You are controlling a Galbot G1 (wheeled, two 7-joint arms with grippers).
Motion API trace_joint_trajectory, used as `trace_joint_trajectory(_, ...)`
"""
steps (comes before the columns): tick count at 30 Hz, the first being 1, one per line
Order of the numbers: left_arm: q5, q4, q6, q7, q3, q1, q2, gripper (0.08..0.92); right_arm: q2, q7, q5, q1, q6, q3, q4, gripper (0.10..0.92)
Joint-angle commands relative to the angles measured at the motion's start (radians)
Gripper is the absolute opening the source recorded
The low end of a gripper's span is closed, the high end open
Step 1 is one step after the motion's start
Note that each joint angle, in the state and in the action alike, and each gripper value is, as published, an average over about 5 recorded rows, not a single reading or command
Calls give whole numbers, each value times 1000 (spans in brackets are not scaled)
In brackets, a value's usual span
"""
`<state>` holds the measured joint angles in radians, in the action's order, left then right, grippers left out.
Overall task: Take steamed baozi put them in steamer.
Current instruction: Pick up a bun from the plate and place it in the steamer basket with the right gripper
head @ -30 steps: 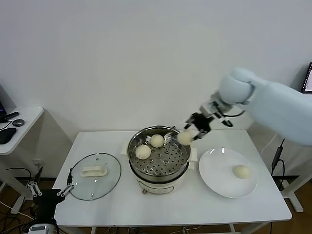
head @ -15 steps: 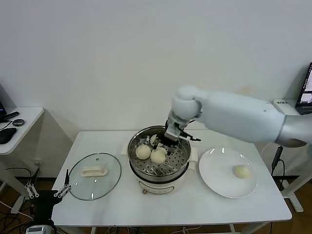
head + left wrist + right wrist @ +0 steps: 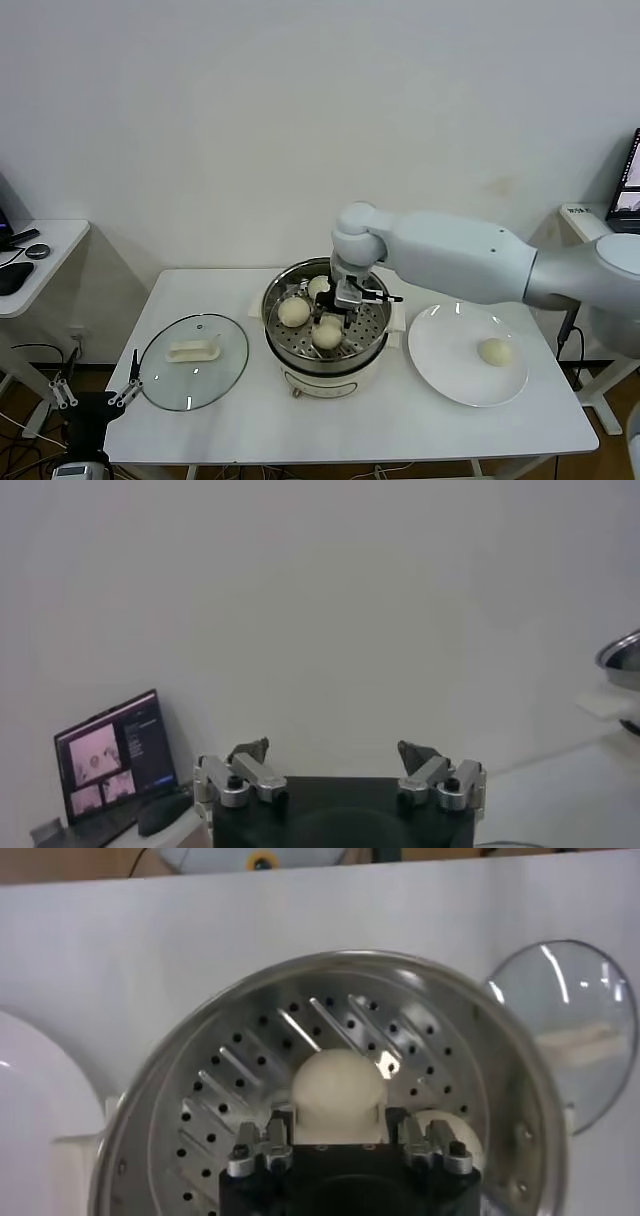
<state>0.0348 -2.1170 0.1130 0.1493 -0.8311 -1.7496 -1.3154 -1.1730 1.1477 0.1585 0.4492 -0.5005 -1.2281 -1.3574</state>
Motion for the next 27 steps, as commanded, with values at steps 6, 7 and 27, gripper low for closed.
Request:
trace_joint_trajectory(6, 1, 3, 1, 0, 3, 0, -2, 823, -6, -8, 2, -13, -33, -10, -12, 550)
trace_joint_trajectory(7, 1, 2, 1, 0, 4, 0, -3, 823, -5, -9, -1, -11, -32, -9, -14, 551)
trace_joint_trajectory(27, 0, -5, 2, 1, 6, -1, -3, 823, 71, 20, -75, 70, 23, 1, -83, 727)
